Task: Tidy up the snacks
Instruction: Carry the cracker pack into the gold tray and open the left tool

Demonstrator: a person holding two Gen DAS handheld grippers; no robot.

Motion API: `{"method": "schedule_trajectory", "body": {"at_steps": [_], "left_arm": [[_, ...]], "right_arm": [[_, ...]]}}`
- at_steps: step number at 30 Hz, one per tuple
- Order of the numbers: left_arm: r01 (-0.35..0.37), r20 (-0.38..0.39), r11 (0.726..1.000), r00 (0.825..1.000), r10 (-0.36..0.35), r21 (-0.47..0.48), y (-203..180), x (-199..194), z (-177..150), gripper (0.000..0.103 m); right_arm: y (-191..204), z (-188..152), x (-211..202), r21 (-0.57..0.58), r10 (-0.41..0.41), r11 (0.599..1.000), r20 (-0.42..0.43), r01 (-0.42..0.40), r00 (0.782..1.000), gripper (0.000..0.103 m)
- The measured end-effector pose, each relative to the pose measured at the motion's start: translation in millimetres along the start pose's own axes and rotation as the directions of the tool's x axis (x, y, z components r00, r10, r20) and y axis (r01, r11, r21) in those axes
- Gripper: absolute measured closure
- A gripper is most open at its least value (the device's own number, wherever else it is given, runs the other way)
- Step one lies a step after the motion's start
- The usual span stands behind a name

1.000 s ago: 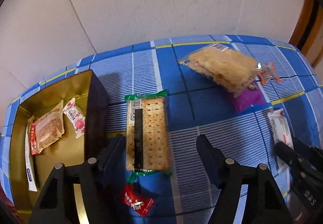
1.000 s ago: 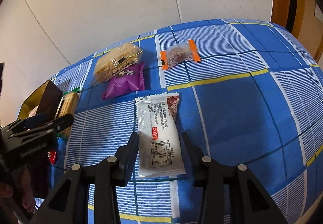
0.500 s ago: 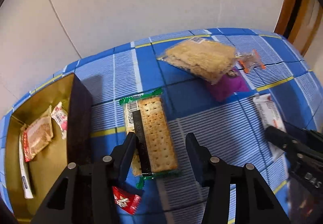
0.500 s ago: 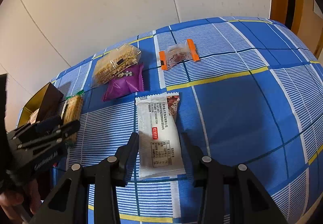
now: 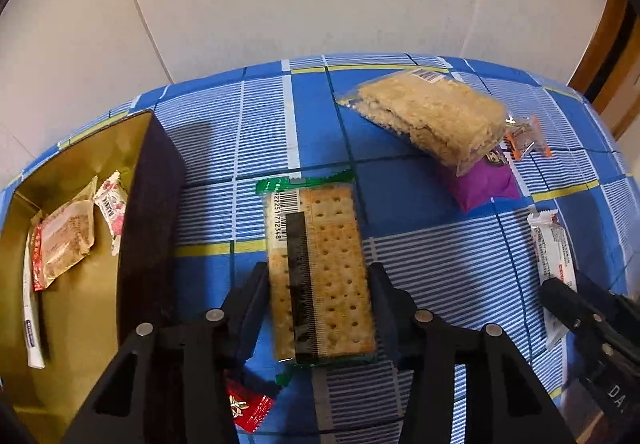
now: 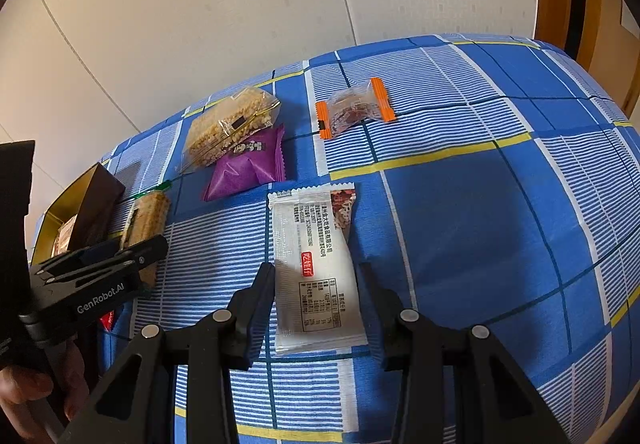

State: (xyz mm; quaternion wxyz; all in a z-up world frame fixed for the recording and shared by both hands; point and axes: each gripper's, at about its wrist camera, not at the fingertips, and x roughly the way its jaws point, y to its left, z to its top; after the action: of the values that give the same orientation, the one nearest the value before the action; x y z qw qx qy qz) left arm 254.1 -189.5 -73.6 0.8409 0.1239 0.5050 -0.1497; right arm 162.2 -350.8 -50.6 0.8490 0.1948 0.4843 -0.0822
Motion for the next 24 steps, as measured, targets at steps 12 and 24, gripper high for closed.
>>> {"method": "schedule_trajectory", "body": {"at_steps": [12, 24], "left_arm": [[-0.039, 0.112, 0.998, 0.993, 0.034, 0.042, -8, -27, -16, 0.054], [-0.007, 0.168, 1.000, 0.986, 0.006, 0.007, 18, -64, -28, 0.054]], "right_arm": [[5, -2, 1, -0.038, -0.030, 0.999, 0.007, 0.030, 1.000, 0.061], [11, -5, 2, -0.071, -0.062, 0.995, 0.020, 0.063, 0.998, 0.062]]}}
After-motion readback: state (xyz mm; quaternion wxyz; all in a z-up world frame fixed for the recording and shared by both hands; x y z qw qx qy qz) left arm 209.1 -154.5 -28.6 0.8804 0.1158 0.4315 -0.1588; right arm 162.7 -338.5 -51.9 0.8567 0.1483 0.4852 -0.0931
